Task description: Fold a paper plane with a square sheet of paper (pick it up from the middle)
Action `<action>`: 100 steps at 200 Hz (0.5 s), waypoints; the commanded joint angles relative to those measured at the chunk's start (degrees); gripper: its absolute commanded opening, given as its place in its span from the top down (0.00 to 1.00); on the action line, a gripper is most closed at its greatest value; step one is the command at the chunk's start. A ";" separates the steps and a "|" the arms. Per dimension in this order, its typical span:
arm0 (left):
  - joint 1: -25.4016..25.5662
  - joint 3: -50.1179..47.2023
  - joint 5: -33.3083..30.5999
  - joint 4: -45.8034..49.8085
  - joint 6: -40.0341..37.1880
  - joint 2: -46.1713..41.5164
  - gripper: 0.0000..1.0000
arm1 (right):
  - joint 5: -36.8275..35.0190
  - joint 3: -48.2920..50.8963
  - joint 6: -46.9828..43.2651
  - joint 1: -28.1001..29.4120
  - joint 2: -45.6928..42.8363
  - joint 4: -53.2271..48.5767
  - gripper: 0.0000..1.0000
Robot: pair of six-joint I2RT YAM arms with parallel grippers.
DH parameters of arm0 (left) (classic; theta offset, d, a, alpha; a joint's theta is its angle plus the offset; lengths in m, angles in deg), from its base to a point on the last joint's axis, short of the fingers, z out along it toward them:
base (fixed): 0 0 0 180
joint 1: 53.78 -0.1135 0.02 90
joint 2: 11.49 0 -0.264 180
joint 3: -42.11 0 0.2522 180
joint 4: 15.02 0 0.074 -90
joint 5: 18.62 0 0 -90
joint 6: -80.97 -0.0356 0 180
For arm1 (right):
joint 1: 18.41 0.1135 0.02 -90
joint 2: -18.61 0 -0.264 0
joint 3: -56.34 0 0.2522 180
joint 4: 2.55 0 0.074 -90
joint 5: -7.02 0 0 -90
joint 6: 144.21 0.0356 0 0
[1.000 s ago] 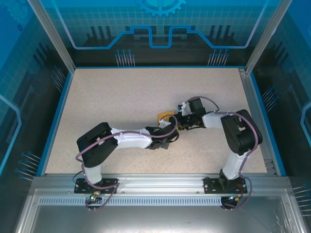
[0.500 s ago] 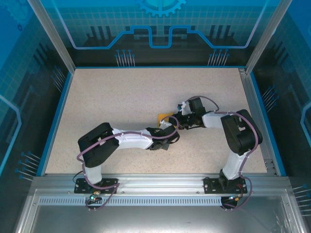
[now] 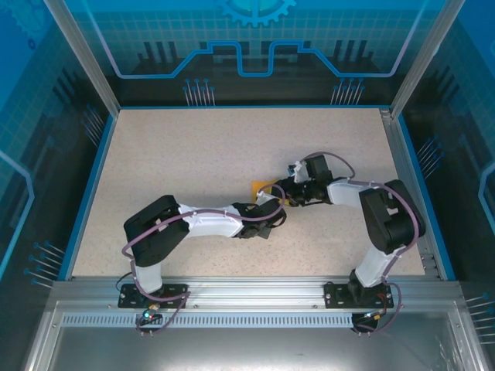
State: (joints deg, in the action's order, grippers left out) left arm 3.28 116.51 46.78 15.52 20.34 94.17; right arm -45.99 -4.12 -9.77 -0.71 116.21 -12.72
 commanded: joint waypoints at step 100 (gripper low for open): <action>-11.87 -11.16 32.68 -19.72 -0.72 -6.79 0.95 | -8.46 8.24 -4.72 0.64 -14.04 0.81 0.68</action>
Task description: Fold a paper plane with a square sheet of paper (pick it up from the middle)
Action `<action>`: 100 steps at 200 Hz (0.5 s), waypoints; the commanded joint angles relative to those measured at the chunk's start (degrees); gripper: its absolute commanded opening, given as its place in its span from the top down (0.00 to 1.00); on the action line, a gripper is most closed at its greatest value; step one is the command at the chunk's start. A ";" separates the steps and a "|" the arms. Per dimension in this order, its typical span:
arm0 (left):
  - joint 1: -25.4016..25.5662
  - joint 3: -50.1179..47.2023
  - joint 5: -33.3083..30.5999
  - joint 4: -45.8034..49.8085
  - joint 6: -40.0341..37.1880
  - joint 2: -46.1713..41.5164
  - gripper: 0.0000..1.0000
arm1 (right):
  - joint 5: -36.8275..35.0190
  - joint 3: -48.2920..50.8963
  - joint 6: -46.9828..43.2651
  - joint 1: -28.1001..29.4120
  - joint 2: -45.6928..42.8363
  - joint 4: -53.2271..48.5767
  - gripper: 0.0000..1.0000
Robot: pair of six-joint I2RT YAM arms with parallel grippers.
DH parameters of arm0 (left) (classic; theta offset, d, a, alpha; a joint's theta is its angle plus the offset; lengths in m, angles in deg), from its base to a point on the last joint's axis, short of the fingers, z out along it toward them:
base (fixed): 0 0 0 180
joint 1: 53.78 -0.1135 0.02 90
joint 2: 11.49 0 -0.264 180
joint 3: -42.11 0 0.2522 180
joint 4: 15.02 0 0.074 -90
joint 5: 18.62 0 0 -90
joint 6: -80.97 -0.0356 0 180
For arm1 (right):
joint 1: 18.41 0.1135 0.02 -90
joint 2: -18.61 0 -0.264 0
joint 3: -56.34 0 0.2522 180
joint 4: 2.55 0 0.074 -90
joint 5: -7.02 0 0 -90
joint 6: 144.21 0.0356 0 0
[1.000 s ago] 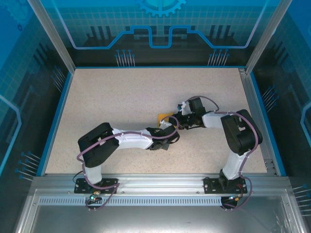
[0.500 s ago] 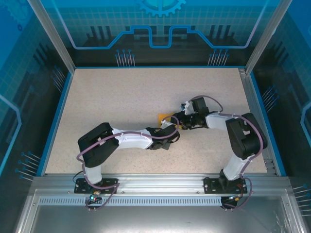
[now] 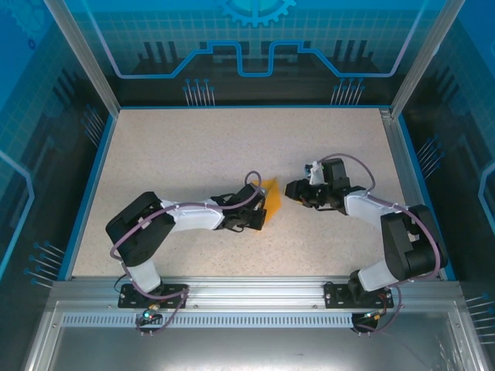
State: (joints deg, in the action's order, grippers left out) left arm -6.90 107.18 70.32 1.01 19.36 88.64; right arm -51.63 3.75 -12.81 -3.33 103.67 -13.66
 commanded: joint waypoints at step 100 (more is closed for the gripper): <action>-7.22 -7.69 19.28 -13.38 6.09 1.05 0.95 | 0.76 -3.74 3.07 10.07 7.50 6.83 0.83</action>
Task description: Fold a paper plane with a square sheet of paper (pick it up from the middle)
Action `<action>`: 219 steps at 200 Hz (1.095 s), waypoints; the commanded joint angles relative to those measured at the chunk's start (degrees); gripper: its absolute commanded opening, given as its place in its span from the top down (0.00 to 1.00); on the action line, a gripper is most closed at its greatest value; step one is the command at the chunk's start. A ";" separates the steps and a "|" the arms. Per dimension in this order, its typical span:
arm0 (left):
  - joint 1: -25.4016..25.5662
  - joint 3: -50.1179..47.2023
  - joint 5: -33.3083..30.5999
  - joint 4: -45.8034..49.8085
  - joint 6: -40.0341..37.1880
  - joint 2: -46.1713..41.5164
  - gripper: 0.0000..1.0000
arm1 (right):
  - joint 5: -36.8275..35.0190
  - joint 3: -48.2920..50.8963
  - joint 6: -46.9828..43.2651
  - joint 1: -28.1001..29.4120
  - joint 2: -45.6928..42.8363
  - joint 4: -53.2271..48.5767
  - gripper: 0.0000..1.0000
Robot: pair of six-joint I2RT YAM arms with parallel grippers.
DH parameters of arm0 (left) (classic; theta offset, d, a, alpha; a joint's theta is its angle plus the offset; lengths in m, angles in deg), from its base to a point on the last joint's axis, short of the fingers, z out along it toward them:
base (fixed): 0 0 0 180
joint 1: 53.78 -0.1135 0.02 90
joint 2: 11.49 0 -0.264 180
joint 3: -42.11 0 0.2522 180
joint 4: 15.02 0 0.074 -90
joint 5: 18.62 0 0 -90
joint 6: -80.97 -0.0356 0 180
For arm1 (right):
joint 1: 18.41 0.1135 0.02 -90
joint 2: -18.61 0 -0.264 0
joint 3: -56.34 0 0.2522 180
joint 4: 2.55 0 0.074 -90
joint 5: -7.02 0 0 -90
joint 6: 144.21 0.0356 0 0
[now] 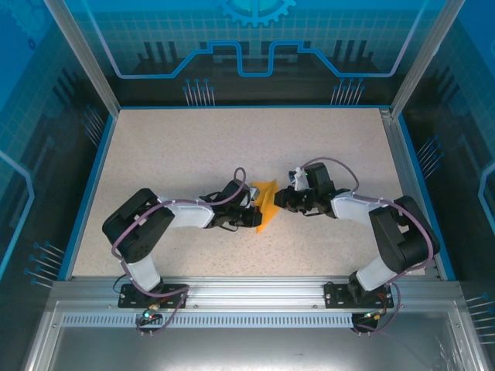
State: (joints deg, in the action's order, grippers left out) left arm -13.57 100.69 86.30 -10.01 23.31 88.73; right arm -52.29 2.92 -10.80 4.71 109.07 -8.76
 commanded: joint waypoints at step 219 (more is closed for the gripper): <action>-2.32 -9.66 2.58 -12.02 11.33 -0.34 0.95 | 4.34 -7.22 2.60 2.42 10.42 2.84 0.87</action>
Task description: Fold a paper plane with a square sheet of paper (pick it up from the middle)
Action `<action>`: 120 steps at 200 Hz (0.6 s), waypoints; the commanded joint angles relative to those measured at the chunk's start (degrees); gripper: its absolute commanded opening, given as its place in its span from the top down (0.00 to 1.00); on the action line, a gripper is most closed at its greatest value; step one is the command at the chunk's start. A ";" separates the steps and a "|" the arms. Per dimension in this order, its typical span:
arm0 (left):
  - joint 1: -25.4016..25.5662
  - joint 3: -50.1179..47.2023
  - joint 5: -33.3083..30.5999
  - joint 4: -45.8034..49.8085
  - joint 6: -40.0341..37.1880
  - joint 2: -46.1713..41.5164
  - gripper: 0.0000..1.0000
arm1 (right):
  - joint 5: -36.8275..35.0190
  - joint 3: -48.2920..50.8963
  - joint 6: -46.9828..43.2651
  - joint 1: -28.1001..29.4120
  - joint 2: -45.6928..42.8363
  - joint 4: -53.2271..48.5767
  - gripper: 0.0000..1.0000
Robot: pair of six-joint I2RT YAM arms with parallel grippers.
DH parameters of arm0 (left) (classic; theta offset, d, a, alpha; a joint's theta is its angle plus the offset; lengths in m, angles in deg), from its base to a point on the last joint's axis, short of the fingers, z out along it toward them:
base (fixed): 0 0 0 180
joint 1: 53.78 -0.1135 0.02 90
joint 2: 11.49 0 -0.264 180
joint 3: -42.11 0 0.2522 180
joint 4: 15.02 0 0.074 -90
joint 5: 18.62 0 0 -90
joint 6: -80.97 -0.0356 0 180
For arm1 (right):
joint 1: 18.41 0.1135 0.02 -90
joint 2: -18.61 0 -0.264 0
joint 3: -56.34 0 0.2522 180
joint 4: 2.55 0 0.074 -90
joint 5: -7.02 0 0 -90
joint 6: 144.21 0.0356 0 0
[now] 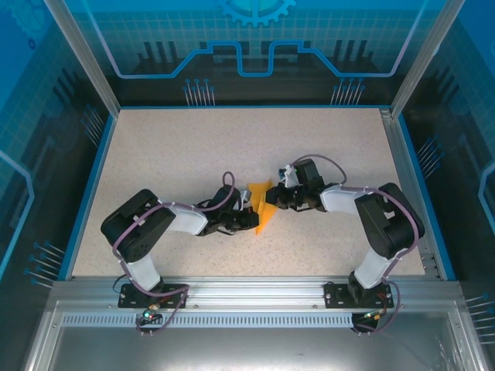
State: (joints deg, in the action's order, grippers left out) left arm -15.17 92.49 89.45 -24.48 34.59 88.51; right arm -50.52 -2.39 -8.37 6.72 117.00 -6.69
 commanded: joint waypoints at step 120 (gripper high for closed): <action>-0.66 2.93 -1.21 8.39 -2.77 -2.80 0.83 | 4.39 -4.51 -0.31 0.85 5.91 0.26 0.88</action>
State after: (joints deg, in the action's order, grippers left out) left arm -15.32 94.00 89.19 -19.23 33.91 86.96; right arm -47.81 -5.86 -8.37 6.85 122.05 -6.21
